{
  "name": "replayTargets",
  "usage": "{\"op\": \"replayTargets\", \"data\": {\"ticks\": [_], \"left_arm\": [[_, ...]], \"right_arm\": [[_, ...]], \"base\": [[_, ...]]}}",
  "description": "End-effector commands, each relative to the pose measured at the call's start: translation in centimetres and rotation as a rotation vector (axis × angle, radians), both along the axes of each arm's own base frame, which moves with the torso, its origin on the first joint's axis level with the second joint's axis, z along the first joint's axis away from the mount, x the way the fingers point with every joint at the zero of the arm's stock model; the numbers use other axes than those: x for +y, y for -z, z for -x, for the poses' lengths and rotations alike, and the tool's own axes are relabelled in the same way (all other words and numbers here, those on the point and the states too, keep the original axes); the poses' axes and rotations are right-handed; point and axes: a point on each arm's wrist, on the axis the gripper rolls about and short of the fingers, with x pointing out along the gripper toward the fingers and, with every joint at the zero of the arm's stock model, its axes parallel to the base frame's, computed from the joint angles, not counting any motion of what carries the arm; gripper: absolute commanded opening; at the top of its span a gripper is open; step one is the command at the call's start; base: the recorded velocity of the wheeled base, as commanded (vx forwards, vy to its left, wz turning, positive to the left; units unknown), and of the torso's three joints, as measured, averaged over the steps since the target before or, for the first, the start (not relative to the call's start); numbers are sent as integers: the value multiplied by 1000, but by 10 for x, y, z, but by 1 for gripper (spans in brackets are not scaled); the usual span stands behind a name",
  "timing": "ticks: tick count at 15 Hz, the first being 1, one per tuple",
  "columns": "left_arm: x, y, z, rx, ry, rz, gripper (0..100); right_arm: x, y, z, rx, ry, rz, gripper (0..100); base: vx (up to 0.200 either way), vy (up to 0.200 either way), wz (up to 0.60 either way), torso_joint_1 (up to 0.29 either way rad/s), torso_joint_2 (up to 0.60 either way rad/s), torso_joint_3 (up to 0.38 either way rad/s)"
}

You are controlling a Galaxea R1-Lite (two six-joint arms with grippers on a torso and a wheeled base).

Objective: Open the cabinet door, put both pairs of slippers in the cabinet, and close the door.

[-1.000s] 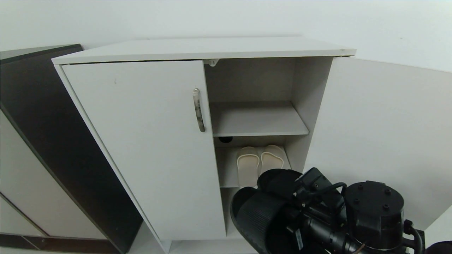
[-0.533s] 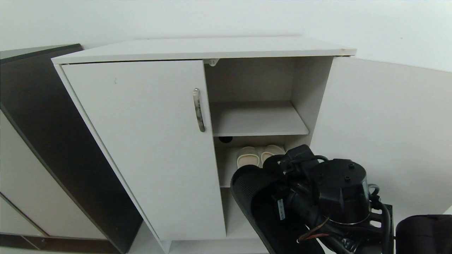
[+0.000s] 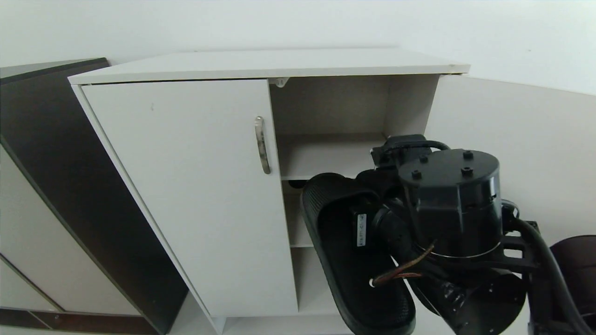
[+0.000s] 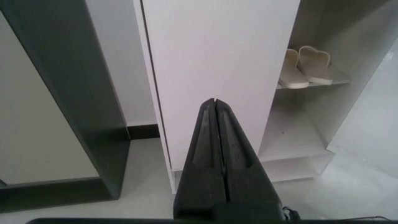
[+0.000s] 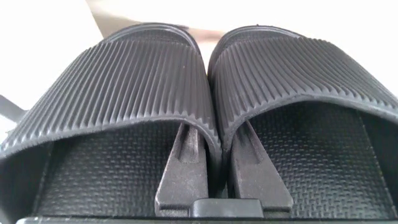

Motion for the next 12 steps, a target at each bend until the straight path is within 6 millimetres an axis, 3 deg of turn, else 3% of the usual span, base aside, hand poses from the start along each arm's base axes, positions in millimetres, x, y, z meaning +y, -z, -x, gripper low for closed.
{"op": "replayTargets", "data": {"ticks": [1,12], "left_arm": [[0,0,0,0,0,0,0],[0,0,0,0,0,-1,0]], "right_arm": [[10,3,-11,-3,27,6,0],[12,7,-21,12,84,57,0]], "base": [[0,0,0,0,0,0],[0,0,0,0,0,0]]}}
